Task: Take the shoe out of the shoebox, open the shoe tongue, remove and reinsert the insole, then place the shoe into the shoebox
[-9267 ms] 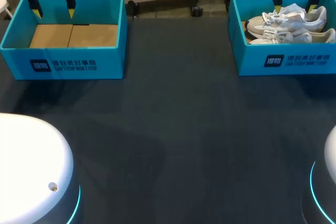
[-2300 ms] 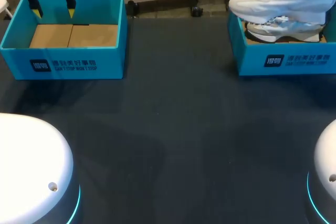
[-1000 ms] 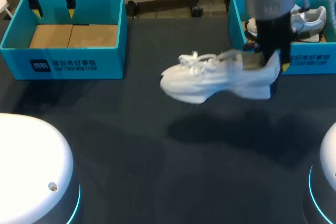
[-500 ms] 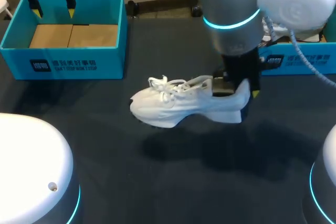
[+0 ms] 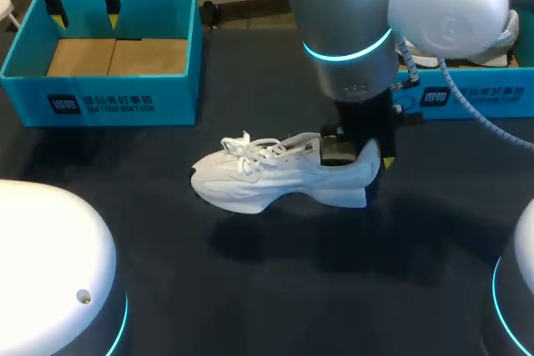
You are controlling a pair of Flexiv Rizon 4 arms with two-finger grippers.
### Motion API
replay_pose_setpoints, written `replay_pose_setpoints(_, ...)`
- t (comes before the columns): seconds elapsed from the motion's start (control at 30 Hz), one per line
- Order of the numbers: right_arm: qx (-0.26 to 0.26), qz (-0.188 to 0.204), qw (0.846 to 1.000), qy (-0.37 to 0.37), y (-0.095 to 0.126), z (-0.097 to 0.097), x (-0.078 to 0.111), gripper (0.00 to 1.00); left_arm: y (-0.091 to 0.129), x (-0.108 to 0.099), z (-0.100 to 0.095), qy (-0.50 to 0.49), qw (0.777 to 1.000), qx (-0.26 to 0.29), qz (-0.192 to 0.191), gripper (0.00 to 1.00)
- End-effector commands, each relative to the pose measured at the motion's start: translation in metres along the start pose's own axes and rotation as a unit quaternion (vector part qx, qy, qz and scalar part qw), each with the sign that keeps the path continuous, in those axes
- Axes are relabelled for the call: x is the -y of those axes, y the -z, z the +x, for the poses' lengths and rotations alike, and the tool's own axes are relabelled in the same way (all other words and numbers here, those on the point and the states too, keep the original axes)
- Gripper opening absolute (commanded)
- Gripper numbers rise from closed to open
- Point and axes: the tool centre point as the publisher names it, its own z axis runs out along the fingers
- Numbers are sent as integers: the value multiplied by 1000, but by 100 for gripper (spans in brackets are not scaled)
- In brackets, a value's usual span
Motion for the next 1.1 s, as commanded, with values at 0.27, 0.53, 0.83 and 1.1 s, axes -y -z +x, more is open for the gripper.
replay_pose_setpoints(0.27, -1, 0, 1000, -1, 0, 0, 0, 0, 0, 0, 0, 0, 1000, 0, 0, 100)
replay_pose_setpoints(0.53, -6, -11, 1000, -15, -22, 24, -7, 0, 0, 0, 0, 0, 1000, 0, 0, 100)
replay_pose_setpoints(0.83, -11, -15, 1000, -2, -70, 51, -21, 0, 0, 0, 0, 0, 1000, 0, 0, 100)
replay_pose_setpoints(1.1, -4, -20, 1000, 16, -104, 60, -31, 0, 0, 0, 0, 0, 1000, 0, 0, 100)
